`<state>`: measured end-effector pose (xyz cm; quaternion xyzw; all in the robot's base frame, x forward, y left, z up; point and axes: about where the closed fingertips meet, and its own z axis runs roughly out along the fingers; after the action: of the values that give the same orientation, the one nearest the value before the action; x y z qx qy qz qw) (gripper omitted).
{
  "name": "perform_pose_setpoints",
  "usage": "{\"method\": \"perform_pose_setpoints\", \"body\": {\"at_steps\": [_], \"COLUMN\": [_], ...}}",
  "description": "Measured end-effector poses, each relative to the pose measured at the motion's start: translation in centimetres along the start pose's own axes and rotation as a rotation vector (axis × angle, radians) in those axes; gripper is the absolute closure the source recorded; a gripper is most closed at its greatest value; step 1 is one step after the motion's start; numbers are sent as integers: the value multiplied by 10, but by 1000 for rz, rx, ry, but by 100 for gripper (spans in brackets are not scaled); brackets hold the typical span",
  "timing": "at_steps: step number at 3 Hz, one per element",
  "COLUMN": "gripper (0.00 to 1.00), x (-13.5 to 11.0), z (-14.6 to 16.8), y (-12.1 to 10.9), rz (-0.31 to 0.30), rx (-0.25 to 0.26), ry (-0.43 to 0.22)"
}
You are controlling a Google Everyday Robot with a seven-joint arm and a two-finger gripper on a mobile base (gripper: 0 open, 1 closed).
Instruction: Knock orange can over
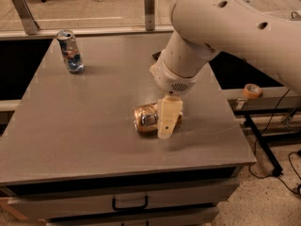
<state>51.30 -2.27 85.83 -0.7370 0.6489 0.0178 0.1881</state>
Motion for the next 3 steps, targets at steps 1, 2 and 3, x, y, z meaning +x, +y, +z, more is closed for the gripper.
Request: {"method": "perform_pose_setpoints", "body": {"at_steps": [1,2,3], "gripper": [0,0,0], "x": [0,1,14], "z": [1,-1,-11], "y": [1,0,-10], "rz": [23,60,124], "rx": [1,10,65], "ry": [-28,-81,-207]}}
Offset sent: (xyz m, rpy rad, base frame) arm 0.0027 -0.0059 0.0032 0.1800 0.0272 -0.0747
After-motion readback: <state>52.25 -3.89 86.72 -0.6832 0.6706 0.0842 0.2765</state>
